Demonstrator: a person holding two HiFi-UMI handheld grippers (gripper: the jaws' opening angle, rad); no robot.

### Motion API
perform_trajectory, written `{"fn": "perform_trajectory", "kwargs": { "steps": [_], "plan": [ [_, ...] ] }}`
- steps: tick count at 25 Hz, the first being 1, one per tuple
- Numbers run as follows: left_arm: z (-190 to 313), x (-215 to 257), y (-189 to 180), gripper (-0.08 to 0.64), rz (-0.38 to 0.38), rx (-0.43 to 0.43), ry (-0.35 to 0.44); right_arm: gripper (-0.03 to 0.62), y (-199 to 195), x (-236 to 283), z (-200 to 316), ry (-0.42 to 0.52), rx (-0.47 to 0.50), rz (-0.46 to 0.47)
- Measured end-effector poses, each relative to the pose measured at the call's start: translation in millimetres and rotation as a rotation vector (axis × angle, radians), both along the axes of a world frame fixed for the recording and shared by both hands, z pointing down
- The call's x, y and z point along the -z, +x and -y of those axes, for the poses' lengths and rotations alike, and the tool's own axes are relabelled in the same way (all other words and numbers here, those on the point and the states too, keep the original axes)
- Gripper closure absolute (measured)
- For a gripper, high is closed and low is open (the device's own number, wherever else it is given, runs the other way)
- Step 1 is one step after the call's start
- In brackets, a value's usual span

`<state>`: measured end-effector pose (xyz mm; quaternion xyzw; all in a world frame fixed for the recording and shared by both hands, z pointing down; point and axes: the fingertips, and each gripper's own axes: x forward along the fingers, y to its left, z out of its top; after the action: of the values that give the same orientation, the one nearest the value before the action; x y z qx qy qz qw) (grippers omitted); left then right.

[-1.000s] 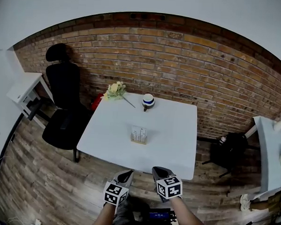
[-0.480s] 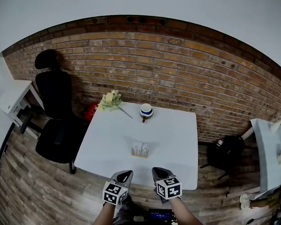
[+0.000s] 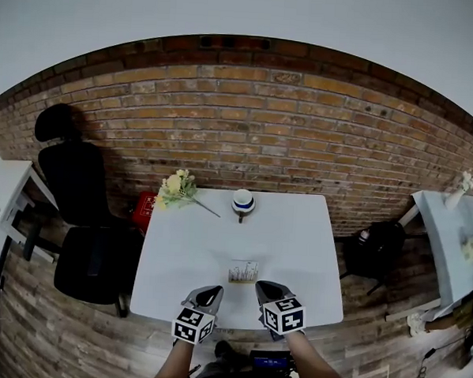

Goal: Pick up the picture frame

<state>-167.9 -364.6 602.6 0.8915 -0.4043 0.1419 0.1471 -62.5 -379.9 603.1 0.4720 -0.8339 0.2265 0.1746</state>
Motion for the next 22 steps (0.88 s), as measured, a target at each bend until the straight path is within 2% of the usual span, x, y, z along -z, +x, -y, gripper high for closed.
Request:
{"fn": "perform_trajectory", "kwargs": {
  "steps": [10,22],
  "plan": [
    [20,-7,3,0.548,-0.01,-0.075,-0.017,0.584,1,-1,14,-0.001,-0.065,-0.011],
    [24,1,20,0.548,0.002,-0.061,-0.016,0.584,18,5,21,0.006,-0.038,-0.002]
  ]
}}
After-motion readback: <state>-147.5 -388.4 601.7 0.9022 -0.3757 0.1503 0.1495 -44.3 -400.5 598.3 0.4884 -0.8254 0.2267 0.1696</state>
